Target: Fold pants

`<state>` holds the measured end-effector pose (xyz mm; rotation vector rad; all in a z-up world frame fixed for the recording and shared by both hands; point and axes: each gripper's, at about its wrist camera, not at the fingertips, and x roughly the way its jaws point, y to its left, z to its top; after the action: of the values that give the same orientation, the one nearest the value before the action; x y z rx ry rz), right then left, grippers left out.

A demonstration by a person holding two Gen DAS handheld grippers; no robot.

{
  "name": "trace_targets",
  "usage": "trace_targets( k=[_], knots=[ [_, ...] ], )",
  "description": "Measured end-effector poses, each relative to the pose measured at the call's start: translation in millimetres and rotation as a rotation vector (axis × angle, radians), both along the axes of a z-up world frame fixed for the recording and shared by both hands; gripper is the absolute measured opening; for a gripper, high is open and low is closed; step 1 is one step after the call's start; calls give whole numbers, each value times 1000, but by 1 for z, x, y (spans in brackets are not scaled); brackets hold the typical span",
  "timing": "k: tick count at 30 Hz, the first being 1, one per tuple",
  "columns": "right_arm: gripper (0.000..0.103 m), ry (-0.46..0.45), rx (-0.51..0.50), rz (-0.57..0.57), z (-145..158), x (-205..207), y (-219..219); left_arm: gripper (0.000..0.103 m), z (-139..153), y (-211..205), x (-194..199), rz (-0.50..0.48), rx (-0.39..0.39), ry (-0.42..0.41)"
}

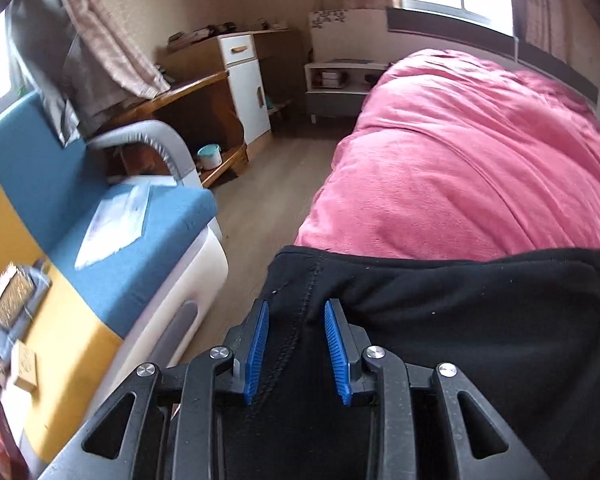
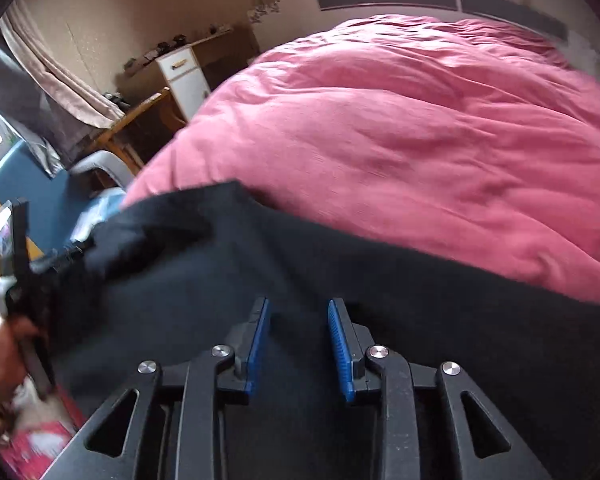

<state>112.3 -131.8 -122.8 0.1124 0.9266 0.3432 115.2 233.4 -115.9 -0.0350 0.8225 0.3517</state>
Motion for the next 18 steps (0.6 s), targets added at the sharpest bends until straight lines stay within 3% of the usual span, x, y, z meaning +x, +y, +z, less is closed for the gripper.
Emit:
trace_targets(
  k=[6, 10, 13, 18],
  knots=[
    [31, 28, -21, -180, 0, -36, -98, 31, 19, -9, -28, 11, -90, -102],
    [37, 27, -9, -301, 8, -55, -150, 31, 30, -39, -41, -117, -151, -160],
    [40, 29, 29, -433, 14, -73, -193, 33, 26, -65, -40, -243, -143, -141],
    [43, 28, 96, -715, 19, -111, -273, 34, 9, -80, -42, -299, -110, -94]
  ],
)
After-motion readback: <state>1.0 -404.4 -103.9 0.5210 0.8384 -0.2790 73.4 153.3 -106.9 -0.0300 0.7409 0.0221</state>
